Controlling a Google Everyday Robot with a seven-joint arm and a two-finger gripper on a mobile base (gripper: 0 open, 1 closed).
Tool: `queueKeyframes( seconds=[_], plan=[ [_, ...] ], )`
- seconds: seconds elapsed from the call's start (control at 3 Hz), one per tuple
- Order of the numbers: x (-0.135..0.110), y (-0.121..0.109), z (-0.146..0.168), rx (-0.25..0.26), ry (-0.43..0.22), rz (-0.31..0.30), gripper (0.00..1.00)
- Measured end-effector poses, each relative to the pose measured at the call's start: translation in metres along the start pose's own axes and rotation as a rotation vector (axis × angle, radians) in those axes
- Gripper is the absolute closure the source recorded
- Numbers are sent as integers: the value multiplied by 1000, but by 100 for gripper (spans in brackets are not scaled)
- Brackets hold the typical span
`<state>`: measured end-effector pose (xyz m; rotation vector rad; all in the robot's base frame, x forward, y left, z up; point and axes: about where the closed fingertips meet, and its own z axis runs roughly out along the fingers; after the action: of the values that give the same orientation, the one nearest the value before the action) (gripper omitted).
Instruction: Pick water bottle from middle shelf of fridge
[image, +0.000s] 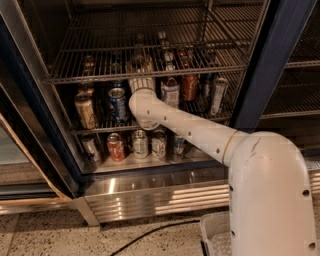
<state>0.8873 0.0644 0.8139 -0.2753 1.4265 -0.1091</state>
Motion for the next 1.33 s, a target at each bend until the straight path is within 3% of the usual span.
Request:
queueKeyframes(
  seconds=[0.67,1.0,1.33],
  plan=[
    [0,0,0,0,0,0,89],
    [0,0,0,0,0,0,100],
    [0,0,-1,1,0,1,100]
  ],
)
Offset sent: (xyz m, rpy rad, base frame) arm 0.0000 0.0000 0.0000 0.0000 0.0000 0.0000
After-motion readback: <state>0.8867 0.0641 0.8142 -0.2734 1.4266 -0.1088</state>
